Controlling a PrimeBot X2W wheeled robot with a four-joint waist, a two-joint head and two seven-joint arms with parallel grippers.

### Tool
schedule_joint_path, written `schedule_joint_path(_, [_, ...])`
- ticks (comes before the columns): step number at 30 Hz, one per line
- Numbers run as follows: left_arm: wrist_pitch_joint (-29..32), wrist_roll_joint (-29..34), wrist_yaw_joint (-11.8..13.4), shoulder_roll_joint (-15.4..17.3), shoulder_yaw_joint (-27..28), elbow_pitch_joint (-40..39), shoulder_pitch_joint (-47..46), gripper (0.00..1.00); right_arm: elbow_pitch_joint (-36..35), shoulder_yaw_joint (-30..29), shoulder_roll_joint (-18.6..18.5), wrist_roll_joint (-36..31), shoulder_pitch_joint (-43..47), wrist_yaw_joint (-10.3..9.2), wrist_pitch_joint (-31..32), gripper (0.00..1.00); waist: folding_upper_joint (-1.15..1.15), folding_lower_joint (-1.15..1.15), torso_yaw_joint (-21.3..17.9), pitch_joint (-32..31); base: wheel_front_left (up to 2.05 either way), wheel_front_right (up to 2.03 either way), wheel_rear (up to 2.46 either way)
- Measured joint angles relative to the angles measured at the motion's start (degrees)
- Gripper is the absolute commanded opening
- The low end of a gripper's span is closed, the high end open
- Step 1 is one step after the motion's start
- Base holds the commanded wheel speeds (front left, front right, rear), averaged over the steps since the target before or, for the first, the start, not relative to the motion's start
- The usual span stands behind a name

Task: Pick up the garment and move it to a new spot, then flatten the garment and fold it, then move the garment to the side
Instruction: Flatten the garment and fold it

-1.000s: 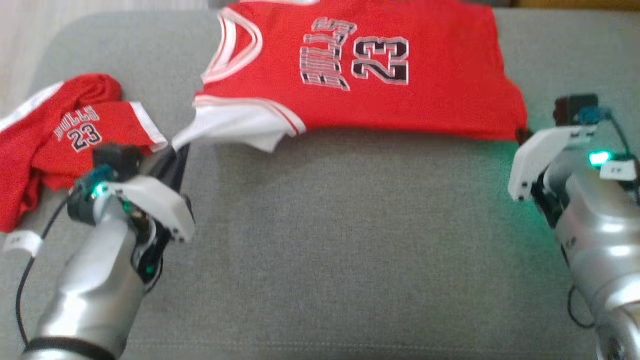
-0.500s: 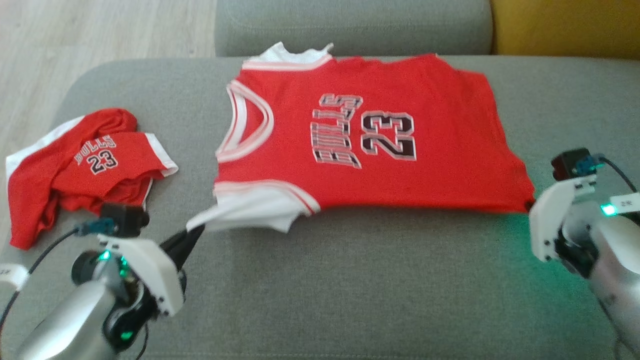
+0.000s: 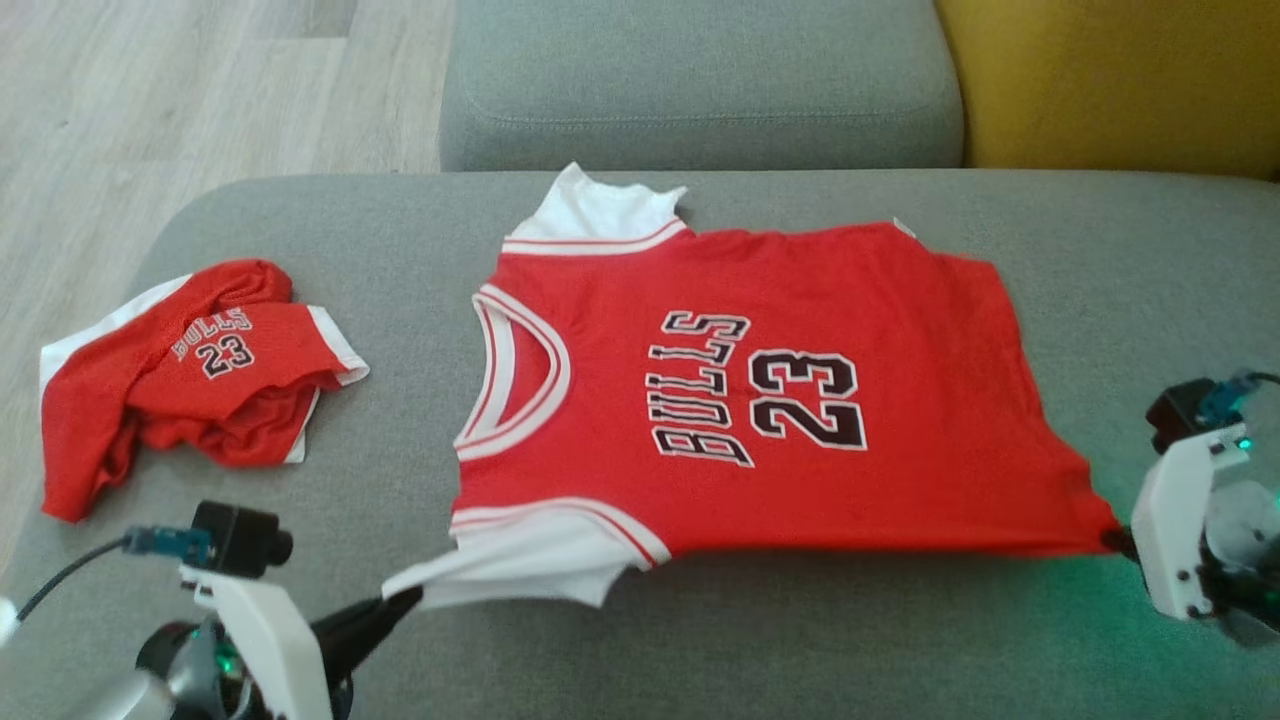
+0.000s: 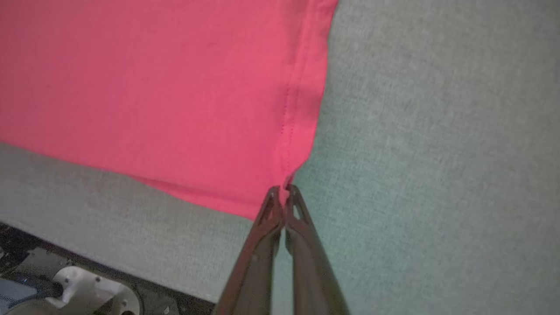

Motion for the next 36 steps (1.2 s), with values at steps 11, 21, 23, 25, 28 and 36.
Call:
schedule_joint_path(11, [2.50, -3.83, 3.18, 3.87, 2.37, -9.90, 3.52, 0.00, -7.43, -2.56, -3.58, 2.71, 3.39, 0.00, 4.92, 0.00, 0.00, 0.00, 0.20, 0.17, 0.00, 0.00, 0.00])
schedule_joint_path(21, [3.41, 0.19, 3.09, 3.67, 3.04, -9.28, -5.52, 0.00, -8.20, -7.43, -2.05, -3.97, -1.22, 0.00, 5.78, 0.00, 0.00, 0.00, -0.12, 4.63, 0.00, 0.00, 0.00])
schedule_joint_path(23, [3.64, 1.03, 2.85, 3.12, 3.03, -7.90, -8.72, 0.00, -7.75, -8.00, -1.03, -5.56, -3.18, 0.00, 5.53, 0.00, 0.00, 0.00, -0.15, 5.95, 0.00, 0.00, 0.00])
schedule_joint_path(25, [4.09, 1.58, 2.33, 1.90, 3.02, -6.11, -11.79, 0.00, -6.84, -8.37, -0.01, -7.23, -4.87, 0.00, 5.46, 0.00, 0.00, 0.00, -0.19, 7.29, 0.00, 0.00, 0.00])
schedule_joint_path(28, [4.23, 2.20, 1.59, 0.08, 2.41, -3.32, -15.93, 0.00, -5.49, -8.61, 1.26, -9.81, -6.96, 0.00, 5.03, 0.00, 0.00, 0.00, -0.24, 9.30, 0.00, 0.00, 0.00])
schedule_joint_path(36, [4.65, 4.66, 0.04, -3.35, -0.46, 4.30, -22.80, 0.00, -2.32, -7.67, 3.59, -13.59, -10.89, 0.00, 4.48, 0.00, 0.00, 0.00, -0.53, 13.09, 0.00, 0.00, 0.00])
